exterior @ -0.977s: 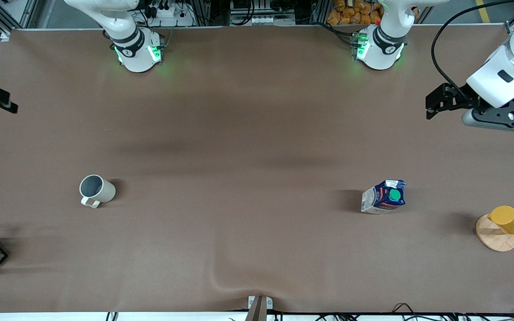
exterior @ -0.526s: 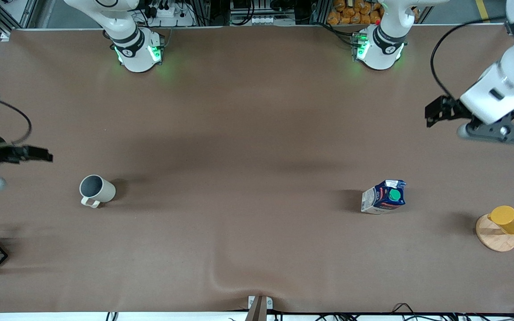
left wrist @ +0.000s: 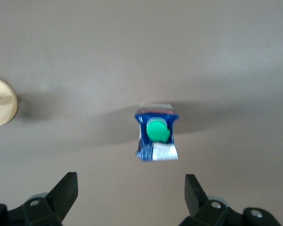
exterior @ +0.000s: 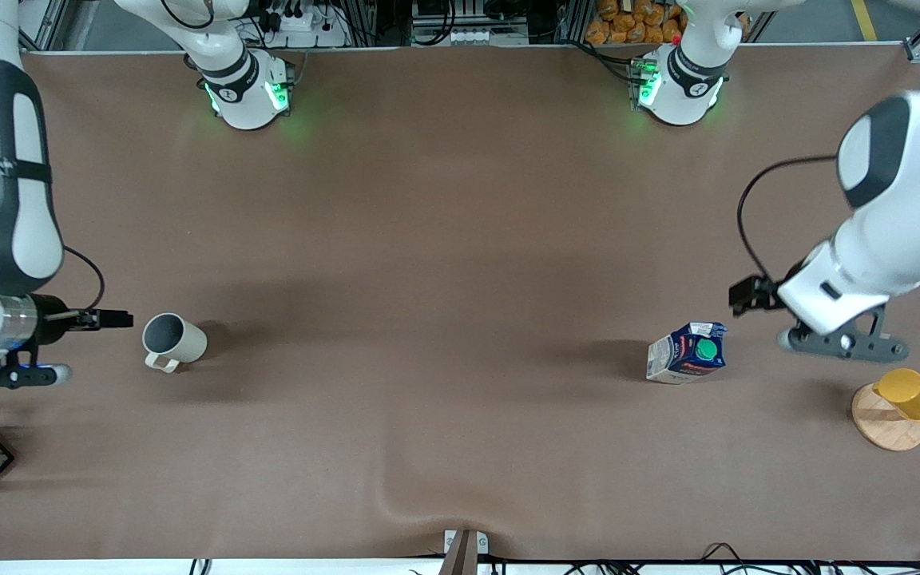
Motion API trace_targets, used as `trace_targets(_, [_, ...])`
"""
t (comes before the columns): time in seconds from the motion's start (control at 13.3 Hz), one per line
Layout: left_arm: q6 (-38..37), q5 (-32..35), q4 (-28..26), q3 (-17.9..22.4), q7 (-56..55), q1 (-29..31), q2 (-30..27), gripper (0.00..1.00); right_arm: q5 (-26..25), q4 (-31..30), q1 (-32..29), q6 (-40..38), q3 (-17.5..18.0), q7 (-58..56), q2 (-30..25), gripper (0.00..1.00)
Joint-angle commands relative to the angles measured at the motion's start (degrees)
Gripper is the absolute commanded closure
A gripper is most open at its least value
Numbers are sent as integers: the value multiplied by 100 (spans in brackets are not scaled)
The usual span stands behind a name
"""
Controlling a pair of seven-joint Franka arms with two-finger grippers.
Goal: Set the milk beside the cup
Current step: 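Grasp the white mug with the right gripper while the left gripper grasps milk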
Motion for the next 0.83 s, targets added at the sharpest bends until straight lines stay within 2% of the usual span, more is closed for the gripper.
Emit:
trace_targets(0.0, [368,109,125,-23,-115,14,343,0,-7,-612,-125,668,79,-357,-96,0])
trace_targets(0.15, [395,65,117,-41,-124,-47,536,0,2,-1024,-134,1187,79,-358,-96,4])
trace_targets(0.45, [404,170,108,-85,-45,-127,792,0,2,-1474,-160,2154,79,-349,96,35])
trace_targets(0.53, [404,205,108,-85,-28,-135,836,0,2,-1571,-152,2278,79,-340,158,67])
trace_targets(0.6, [404,275,108,-85,-27,-135,880,0,98,-1615,-134,2323,79,-279,167,94])
trace_targets(0.68, [404,293,108,-85,-19,-144,924,0,221,-1616,-117,2315,79,-279,168,100])
trace_targets(0.75, [412,294,108,-85,-19,-153,968,0,239,-1607,-117,2306,79,-279,168,100])
